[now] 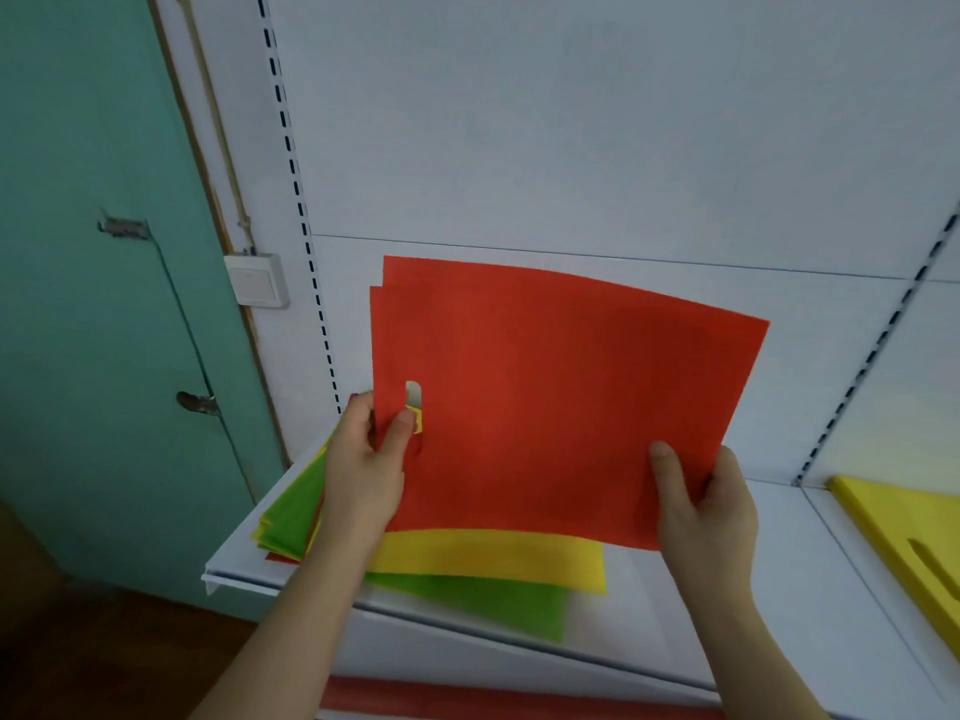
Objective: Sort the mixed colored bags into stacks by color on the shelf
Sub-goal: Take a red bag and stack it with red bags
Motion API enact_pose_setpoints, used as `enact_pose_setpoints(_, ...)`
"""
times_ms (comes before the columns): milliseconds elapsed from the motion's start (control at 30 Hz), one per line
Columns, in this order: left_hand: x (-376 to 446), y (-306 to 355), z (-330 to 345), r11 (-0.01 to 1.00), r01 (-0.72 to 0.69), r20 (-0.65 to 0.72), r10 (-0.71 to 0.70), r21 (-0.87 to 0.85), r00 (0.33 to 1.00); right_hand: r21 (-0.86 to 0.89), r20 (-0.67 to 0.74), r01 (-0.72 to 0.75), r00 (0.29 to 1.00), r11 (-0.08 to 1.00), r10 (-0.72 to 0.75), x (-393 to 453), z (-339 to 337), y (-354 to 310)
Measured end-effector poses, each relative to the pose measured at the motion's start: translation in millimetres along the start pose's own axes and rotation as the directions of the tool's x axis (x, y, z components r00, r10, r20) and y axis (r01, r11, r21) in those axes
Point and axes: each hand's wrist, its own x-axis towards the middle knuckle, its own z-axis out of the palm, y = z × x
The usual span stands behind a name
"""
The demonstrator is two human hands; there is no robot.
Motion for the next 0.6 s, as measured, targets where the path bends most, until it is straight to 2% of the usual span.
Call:
enact_pose_setpoints(67, 1.6, -6.0, -4.7, 1.0, 0.012, 0.046, -0.011, -0.025, 0.999, -0.002, 0.035, -0.003, 0.999, 1.0, 0.003, -2.9, 5.8, 2.4)
enact_pose_setpoints(167, -6.4, -24.4, -10.1, 0.994, 0.069, 0.156, -0.081, 0.083, 0.984, -0.055, 0.165, -0.07, 0.983, 0.996, 0.078, -14.4, 16.2, 17.6)
enact_pose_setpoints(233, -10.3, -33.0, -12.6, 0.99, 0.064, 0.185, -0.087, 0.125, 0.979, -0.107, 0.174, -0.062, 0.981, 0.992, 0.08, -19.8, 19.5, 25.0)
enact_pose_setpoints(500, -2.1, -25.9, -0.5, 0.995, -0.006, 0.199, -0.015, 0.103, 0.98, -0.052, -0.142, -0.091, 0.986, 0.995, 0.082, -34.6, -8.0, 9.1)
enact_pose_setpoints(600, -14.4, -21.5, 23.2, 0.999, -0.021, 0.218, 0.011, 0.046, 0.976, -0.116, -0.241, -0.069, 0.97, 0.991, 0.04, -55.3, -38.2, 10.9)
